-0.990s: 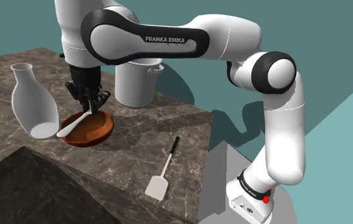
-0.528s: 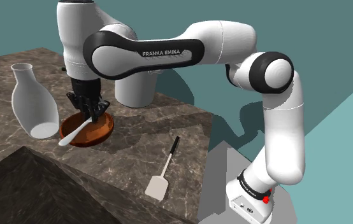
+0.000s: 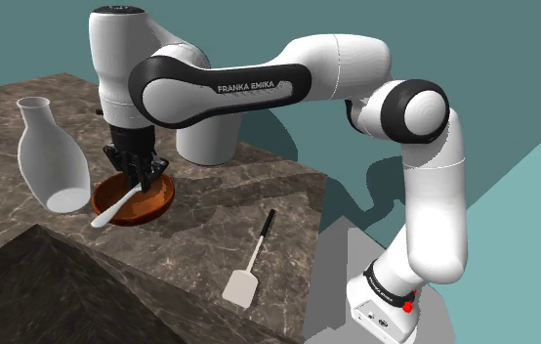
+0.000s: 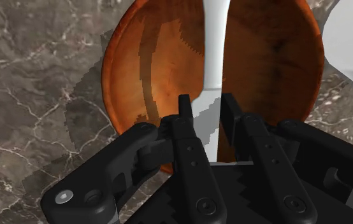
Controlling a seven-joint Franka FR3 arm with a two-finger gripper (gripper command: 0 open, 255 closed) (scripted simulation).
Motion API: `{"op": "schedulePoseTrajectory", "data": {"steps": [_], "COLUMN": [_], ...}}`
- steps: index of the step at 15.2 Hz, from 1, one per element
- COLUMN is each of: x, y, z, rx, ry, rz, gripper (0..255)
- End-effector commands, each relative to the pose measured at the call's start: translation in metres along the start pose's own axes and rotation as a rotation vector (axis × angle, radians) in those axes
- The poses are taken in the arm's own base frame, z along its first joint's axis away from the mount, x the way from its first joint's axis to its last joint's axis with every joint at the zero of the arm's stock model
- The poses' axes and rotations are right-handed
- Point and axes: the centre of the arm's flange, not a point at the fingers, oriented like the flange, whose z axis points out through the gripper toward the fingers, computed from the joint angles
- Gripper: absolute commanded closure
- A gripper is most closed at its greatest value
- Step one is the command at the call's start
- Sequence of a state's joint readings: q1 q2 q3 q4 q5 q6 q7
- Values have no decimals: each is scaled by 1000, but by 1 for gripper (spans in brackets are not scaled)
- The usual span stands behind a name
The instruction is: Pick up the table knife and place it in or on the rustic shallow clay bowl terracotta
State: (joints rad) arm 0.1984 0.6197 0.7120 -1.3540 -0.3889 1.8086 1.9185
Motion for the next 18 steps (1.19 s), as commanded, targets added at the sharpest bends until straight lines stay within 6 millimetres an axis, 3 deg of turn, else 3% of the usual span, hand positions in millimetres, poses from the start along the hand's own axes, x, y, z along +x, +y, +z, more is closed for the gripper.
{"op": "schedulePoseTrajectory", "data": {"steps": [1,2,7,11,18], "x": [0,0,0,0,0], "y": [0,0,0,0,0], "z": [0,0,0,-50,-50], "rx": [0,0,0,0,0], "ry": [0,0,0,0,0], "rz": [0,0,0,0,0], "gripper": [255,0,0,0,0]}}
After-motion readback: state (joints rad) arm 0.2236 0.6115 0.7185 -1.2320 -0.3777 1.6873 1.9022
